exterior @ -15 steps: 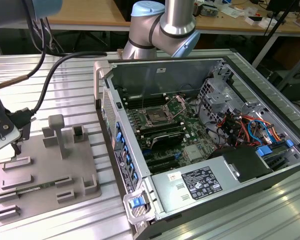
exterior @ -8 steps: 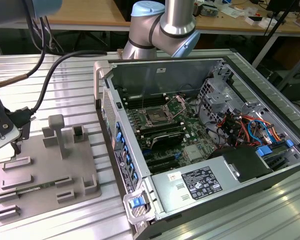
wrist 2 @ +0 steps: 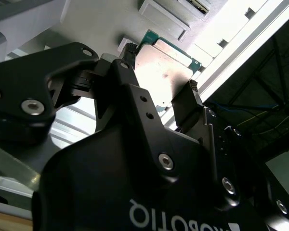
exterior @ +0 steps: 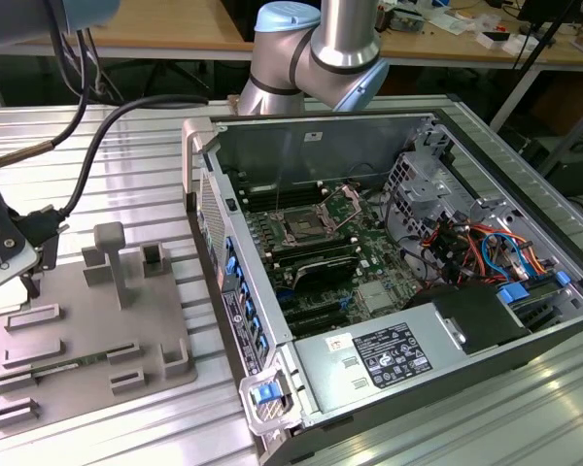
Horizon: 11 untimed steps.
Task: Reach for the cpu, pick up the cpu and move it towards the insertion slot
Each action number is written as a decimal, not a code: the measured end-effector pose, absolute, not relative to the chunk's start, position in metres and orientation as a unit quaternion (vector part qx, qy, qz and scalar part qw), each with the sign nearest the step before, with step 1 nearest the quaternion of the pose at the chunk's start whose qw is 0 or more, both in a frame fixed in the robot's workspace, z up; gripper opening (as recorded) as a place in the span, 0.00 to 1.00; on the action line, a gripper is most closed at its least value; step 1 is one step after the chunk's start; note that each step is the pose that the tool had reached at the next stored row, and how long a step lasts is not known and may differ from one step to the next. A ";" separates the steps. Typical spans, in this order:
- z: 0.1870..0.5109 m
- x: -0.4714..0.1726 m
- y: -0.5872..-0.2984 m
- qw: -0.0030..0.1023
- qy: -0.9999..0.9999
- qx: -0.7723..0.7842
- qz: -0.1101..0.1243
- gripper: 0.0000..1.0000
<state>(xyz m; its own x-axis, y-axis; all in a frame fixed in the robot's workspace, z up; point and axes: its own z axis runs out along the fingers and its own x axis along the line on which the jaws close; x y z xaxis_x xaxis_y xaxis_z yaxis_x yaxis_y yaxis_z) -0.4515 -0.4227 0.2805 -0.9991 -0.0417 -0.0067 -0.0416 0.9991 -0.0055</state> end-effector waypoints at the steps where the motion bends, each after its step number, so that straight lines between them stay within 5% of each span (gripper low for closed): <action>1: 0.281 -0.452 -0.423 0.003 1.000 -0.021 -0.003 0.55; 11: 0.284 -0.452 -0.423 0.003 1.000 -0.021 -0.003 0.55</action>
